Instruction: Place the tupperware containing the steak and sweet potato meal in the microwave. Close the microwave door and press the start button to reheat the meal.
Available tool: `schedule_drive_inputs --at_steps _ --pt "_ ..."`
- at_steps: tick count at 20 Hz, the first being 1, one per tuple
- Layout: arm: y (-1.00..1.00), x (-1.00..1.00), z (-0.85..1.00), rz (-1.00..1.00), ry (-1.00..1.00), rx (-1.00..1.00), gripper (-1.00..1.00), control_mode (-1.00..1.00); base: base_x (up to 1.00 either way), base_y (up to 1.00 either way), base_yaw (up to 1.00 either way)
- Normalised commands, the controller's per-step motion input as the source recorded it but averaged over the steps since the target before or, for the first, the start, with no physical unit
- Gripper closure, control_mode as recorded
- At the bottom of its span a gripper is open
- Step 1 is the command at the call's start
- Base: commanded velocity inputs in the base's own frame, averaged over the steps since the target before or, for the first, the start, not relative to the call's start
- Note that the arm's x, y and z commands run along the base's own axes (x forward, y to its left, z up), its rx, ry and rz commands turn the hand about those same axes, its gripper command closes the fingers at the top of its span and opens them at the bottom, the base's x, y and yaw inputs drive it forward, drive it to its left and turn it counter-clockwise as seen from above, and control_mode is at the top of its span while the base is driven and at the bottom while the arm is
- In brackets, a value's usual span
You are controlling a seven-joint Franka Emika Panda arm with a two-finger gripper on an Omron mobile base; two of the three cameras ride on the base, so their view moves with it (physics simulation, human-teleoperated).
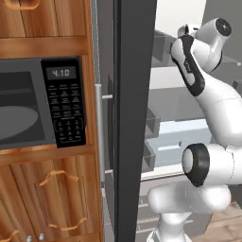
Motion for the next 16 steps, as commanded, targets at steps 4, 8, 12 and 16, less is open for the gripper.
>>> schedule_drive_inputs --at_steps 4,8,12,16 --pt "0.02 -1.00 -0.06 0.00 -0.01 0.00 1.00 -1.00 0.00 0.00 0.00" --pt "0.01 -1.00 -0.03 0.00 0.00 0.00 1.00 -1.00 0.00 0.00 0.00" --pt "0.00 -1.00 -0.01 0.00 0.00 0.04 1.00 -1.00 0.00 0.00 0.00" --pt "0.00 -1.00 -0.45 0.00 0.03 0.01 1.00 -1.00 0.00 0.00 0.00"
